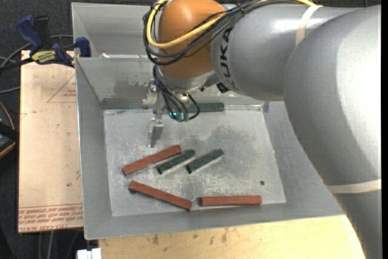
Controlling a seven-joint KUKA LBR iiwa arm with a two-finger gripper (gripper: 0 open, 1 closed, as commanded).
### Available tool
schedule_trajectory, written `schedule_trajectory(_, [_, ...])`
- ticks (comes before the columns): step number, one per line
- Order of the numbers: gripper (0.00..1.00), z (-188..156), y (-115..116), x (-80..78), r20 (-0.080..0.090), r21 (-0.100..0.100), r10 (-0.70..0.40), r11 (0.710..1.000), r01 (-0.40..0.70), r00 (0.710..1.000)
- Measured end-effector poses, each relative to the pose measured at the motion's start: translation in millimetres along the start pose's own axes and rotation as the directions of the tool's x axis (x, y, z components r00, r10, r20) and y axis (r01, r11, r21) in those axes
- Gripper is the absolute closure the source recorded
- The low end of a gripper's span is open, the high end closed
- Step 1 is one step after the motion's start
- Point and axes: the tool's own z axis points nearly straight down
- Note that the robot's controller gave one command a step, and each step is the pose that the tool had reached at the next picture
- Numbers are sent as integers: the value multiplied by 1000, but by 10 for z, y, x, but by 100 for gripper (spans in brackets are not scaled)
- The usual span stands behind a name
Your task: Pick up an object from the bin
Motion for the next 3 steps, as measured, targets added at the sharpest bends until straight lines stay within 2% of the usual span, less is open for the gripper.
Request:
schedule_trajectory(1, [0,-49,-6,-20,8,-1,3,1000,-2,1000])
schedule_trajectory(2, [100,702,-58,375,23,-6,-46,999,46,999])
schedule_trajectory(3, [100,702,-58,375,23,-6,-46,999,46,999])
